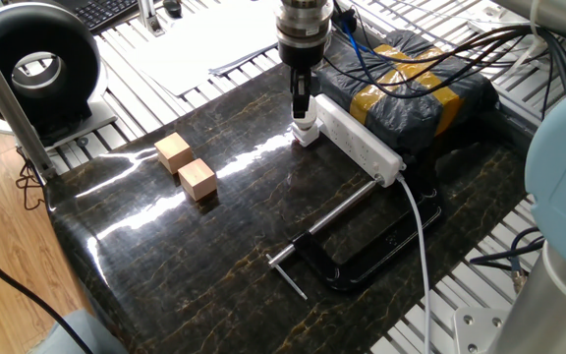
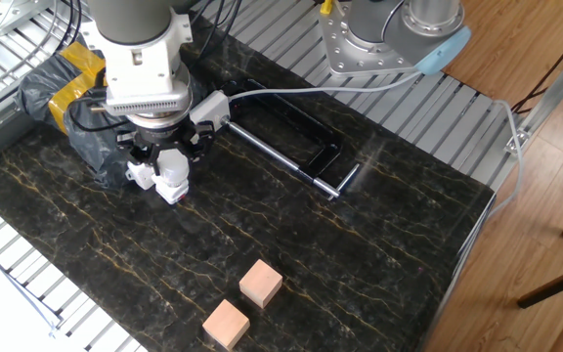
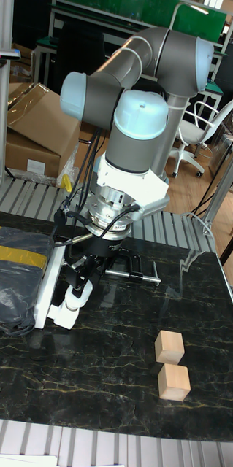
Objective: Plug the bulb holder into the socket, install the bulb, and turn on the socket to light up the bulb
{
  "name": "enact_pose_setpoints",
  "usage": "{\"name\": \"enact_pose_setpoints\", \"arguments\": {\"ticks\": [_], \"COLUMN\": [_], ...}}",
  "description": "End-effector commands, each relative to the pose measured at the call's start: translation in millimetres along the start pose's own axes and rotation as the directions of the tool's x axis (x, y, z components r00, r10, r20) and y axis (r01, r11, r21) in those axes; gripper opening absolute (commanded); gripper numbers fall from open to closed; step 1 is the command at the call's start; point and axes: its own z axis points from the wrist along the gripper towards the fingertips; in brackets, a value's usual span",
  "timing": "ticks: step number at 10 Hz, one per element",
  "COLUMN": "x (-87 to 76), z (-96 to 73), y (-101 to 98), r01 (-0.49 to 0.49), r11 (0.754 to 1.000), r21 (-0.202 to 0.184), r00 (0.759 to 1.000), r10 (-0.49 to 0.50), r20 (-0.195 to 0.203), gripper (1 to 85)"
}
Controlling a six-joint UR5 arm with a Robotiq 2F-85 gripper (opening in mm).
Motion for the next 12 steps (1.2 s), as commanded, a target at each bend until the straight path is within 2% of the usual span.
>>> {"name": "enact_pose_setpoints", "arguments": {"ticks": [1, 3, 5, 9, 11, 12], "x": [-4.1, -1.8, -1.2, 0.3, 2.1, 0.5], "z": [-2.8, -2.0, -2.6, -4.5, -6.2, -6.2], "y": [-0.6, -0.1, 0.7, -3.0, -6.2, -5.8], "r01": [0.031, 0.054, 0.061, 0.109, 0.186, 0.252], "r11": [1.000, 0.999, 0.998, 0.994, 0.982, 0.967], "r21": [0.002, -0.006, -0.008, 0.009, 0.024, 0.028], "r00": [0.999, 0.998, 0.998, 0.994, 0.982, 0.968], "r10": [-0.031, -0.054, -0.061, -0.109, -0.187, -0.252], "r20": [0.016, 0.019, 0.017, 0.013, 0.006, 0.007], "gripper": [39.0, 52.0, 58.0, 60.0, 60.0, 60.0]}}
